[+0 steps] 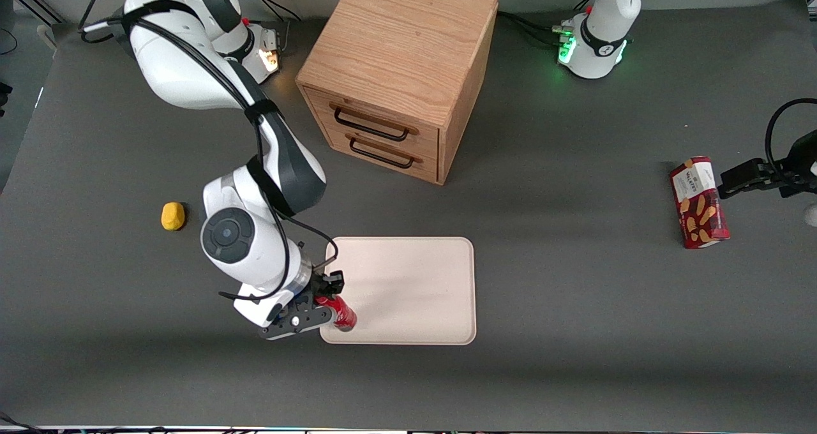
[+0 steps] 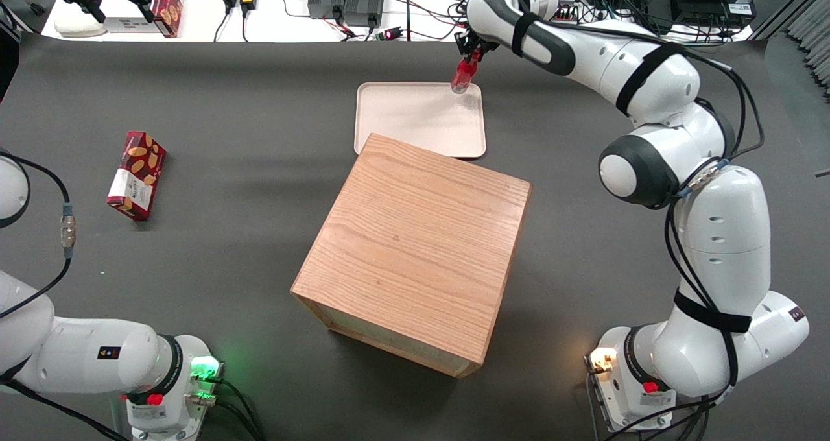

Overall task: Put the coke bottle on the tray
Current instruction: 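Lower the bottle onto the tray's corner and open the right gripper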

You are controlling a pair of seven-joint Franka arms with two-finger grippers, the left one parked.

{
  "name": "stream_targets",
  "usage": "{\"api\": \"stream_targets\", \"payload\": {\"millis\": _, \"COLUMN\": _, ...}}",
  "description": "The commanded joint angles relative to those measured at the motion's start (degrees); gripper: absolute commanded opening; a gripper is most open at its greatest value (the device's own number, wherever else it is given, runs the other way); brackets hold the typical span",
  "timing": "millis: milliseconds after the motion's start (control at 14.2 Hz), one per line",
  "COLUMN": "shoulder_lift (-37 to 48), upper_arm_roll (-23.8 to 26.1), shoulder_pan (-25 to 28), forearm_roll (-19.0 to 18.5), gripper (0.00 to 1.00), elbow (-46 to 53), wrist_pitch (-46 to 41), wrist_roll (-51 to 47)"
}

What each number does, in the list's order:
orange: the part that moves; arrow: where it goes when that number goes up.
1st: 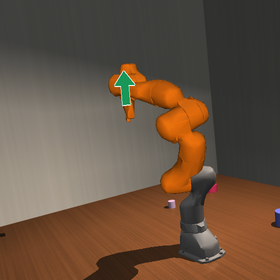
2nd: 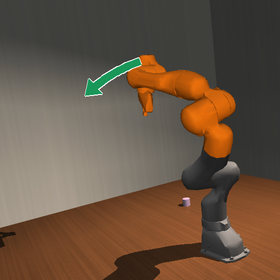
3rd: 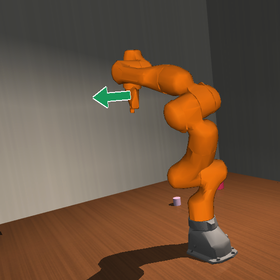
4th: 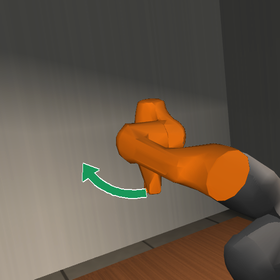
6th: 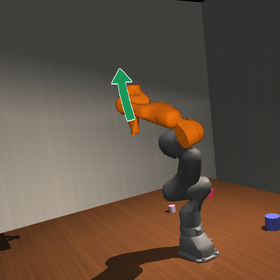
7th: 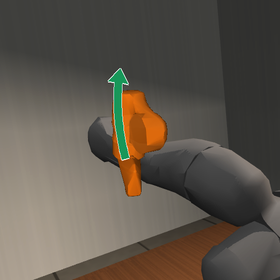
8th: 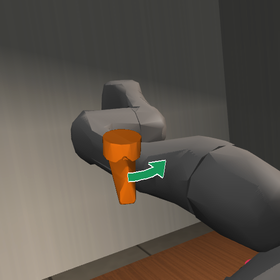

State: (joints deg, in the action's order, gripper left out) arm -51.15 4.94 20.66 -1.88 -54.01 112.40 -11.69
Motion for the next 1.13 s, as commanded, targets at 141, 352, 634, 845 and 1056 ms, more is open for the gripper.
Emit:
{"api": "stream_targets", "payload": {"millis": 141, "shoulder_lift": 0.09, "upper_arm_roll": -0.11, "shoulder_pan": 0.08, "forearm_roll": -1.02, "gripper": 0.01, "elbow": -1.62, "wrist_pitch": 1.94, "wrist_roll": -3.69}}
{"api": "stream_targets", "payload": {"millis": 352, "shoulder_lift": 0.18, "upper_arm_roll": -0.11, "shoulder_pan": -0.01, "forearm_roll": -0.93, "gripper": 0.12, "elbow": -1.89, "wrist_pitch": 1.94, "wrist_roll": -5.19}}
{"api": "stream_targets", "payload": {"millis": 634, "shoulder_lift": 0.97, "upper_arm_roll": -0.29, "shoulder_pan": -0.36, "forearm_roll": -0.85, "gripper": 0.16, "elbow": -3.82, "wrist_pitch": 1.86, "wrist_roll": -5.54}}
{"api": "stream_targets", "payload": {"millis": 845, "shoulder_lift": 1.06, "upper_arm_roll": -0.29, "shoulder_pan": -0.71, "forearm_roll": -0.76, "gripper": 0.26, "elbow": -4.35, "wrist_pitch": 1.86, "wrist_roll": -5.98}}
{"api": "stream_targets", "payload": {"millis": 1056, "shoulder_lift": 1.06, "upper_arm_roll": -0.37, "shoulder_pan": -0.45, "forearm_roll": -1.11, "gripper": 1.0, "elbow": -4.44, "wrist_pitch": 2.12, "wrist_roll": -8.51}}
